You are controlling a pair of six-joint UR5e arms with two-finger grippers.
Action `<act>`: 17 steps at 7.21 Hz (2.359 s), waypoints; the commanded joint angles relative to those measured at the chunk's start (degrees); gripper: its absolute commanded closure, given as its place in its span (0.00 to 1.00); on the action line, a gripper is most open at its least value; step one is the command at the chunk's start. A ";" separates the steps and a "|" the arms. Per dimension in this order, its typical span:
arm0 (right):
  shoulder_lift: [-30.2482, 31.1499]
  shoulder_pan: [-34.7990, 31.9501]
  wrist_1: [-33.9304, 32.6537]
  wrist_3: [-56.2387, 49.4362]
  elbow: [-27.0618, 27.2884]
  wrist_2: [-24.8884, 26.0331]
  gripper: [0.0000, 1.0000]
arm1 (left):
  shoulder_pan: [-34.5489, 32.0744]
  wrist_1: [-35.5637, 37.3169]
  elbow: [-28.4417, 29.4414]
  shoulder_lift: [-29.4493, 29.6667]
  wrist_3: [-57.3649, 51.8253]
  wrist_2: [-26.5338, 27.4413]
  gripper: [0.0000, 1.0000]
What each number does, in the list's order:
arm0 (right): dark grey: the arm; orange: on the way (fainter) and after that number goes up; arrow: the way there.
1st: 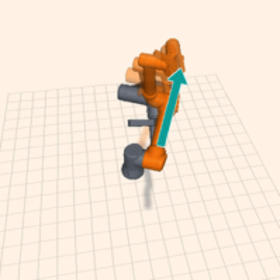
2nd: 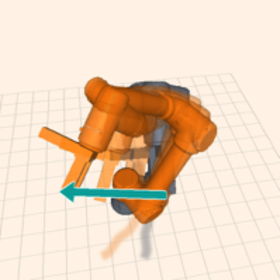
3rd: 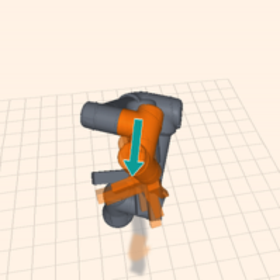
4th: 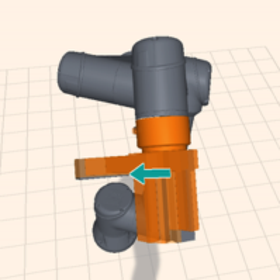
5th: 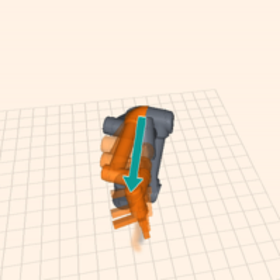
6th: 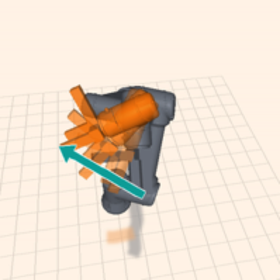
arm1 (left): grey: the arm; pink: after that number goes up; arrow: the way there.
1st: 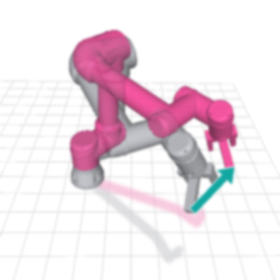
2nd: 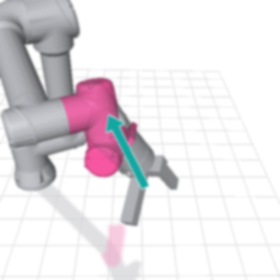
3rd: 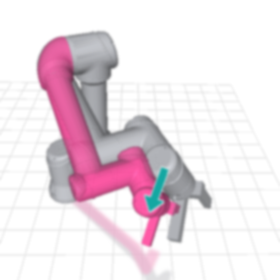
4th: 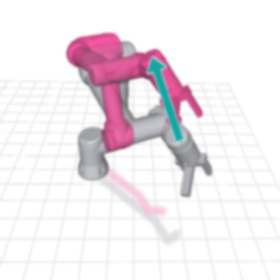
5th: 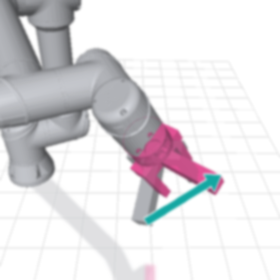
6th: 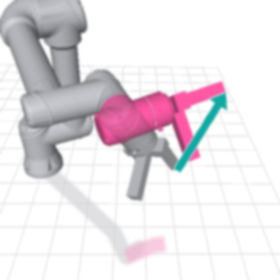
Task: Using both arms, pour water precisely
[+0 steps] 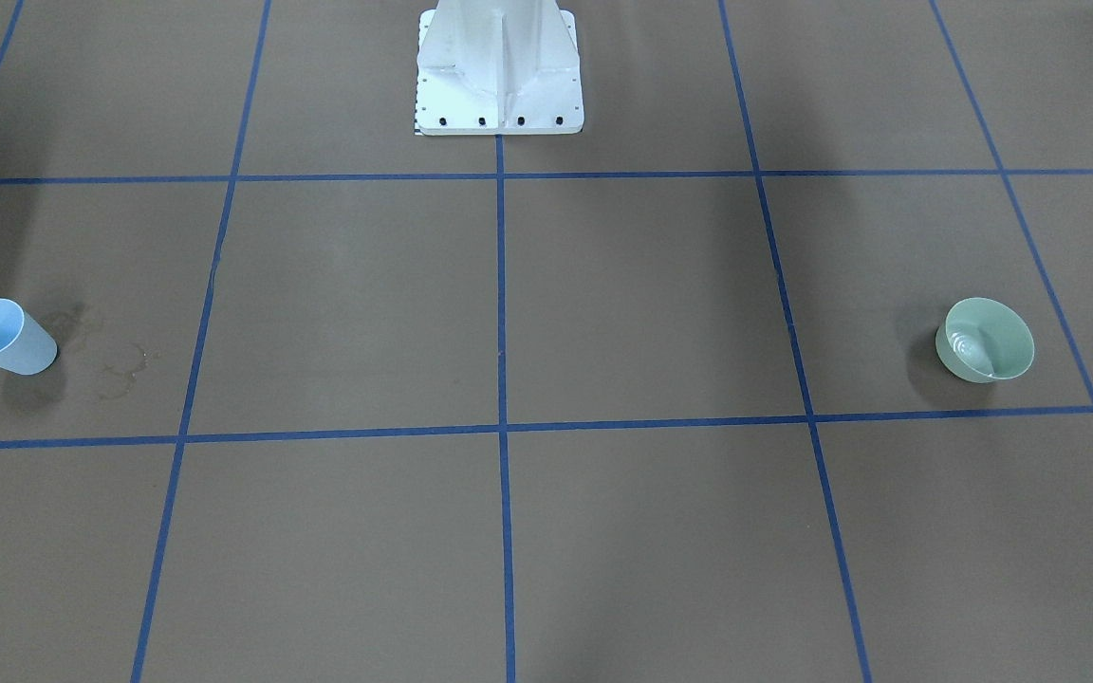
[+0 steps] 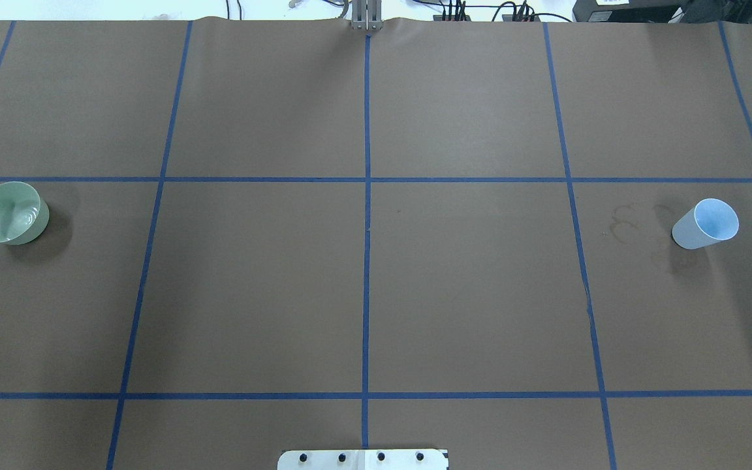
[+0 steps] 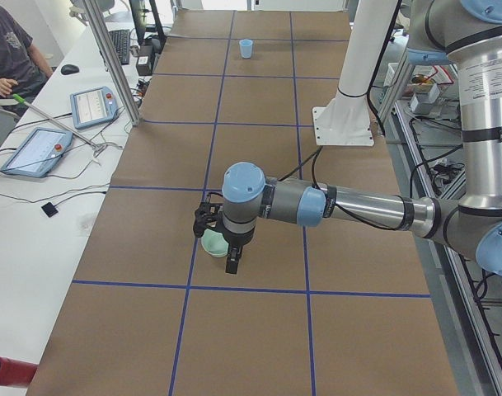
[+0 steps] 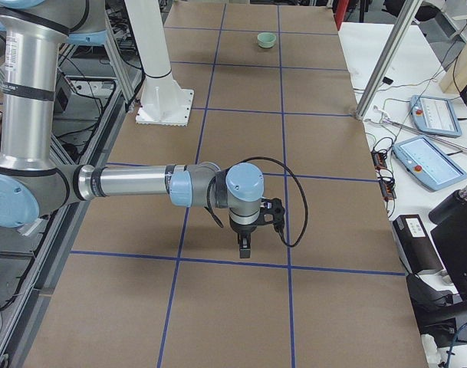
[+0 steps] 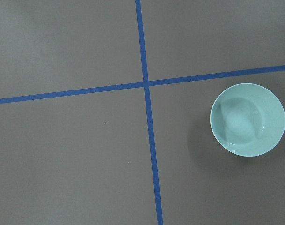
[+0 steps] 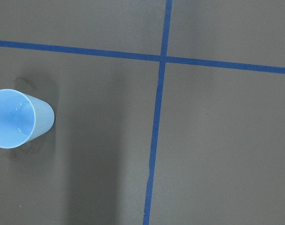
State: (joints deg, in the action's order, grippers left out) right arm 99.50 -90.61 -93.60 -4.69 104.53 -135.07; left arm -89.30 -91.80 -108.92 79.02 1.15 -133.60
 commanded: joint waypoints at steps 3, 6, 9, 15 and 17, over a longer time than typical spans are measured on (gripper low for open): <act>0.16 0.00 -0.09 0.03 -0.47 -0.10 0.00 | 1.75 -3.12 3.70 -0.37 3.91 -6.13 0.01; 0.25 0.00 0.00 -0.06 -0.12 -0.10 0.00 | 11.69 -21.24 14.94 6.23 7.01 -2.13 0.00; 0.25 0.00 0.00 -0.06 0.06 -0.36 0.00 | 13.53 -21.58 20.05 9.30 19.67 -1.84 0.00; 0.25 0.00 0.00 0.03 0.06 -0.36 0.00 | 23.02 -22.37 28.84 15.01 21.61 -0.17 0.00; 0.25 0.00 0.00 0.03 0.14 -0.45 0.00 | 23.12 -22.46 31.05 15.99 21.70 -0.17 0.17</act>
State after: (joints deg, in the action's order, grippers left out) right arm 99.76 -90.61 -93.60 -4.66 104.62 -135.46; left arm -66.44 -114.22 -79.07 94.50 22.73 -133.86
